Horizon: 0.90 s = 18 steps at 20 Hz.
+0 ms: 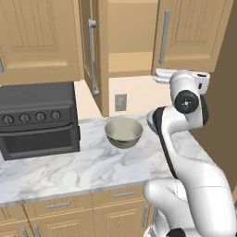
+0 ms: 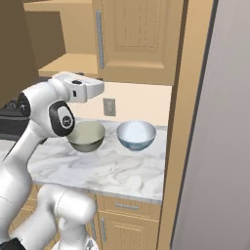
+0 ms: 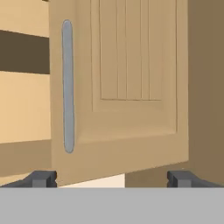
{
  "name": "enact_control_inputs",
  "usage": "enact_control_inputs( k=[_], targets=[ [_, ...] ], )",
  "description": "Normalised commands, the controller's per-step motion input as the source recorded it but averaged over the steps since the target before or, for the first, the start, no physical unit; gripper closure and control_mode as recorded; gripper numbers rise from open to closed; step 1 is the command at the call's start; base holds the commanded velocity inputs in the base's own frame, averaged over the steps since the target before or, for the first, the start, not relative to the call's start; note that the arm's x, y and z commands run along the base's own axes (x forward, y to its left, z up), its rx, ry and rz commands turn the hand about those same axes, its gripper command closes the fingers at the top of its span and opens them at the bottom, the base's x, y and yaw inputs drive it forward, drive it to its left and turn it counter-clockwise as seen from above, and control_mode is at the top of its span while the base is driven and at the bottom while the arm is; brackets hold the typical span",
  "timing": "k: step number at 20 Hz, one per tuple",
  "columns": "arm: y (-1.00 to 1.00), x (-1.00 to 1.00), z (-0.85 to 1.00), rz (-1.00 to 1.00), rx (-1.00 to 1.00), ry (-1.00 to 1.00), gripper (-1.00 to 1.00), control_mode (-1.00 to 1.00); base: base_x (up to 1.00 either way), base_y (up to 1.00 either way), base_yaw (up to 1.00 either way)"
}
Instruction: Open the cabinet. Pick the bowls from the counter and place them in the cabinet. Then close the cabinet.
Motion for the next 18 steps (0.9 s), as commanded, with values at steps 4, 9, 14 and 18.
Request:
enact_control_inputs(
  k=[4,9,14,18],
  targets=[
    [-0.08,0.00,0.75,0.42,0.00,-0.17,-1.00,-1.00,0.00,0.00,0.00],
    [-0.03,0.01,0.23,0.14,0.00,-0.04,-1.00,-1.00,0.00,0.00,0.00],
    [0.00,0.39,0.01,0.00,0.00,0.00,-1.00,-1.00,0.00,0.00,0.00],
    [0.08,0.62,0.03,0.00,0.00,0.08,-1.00,-1.00,0.00,0.00,0.00]
  ],
)
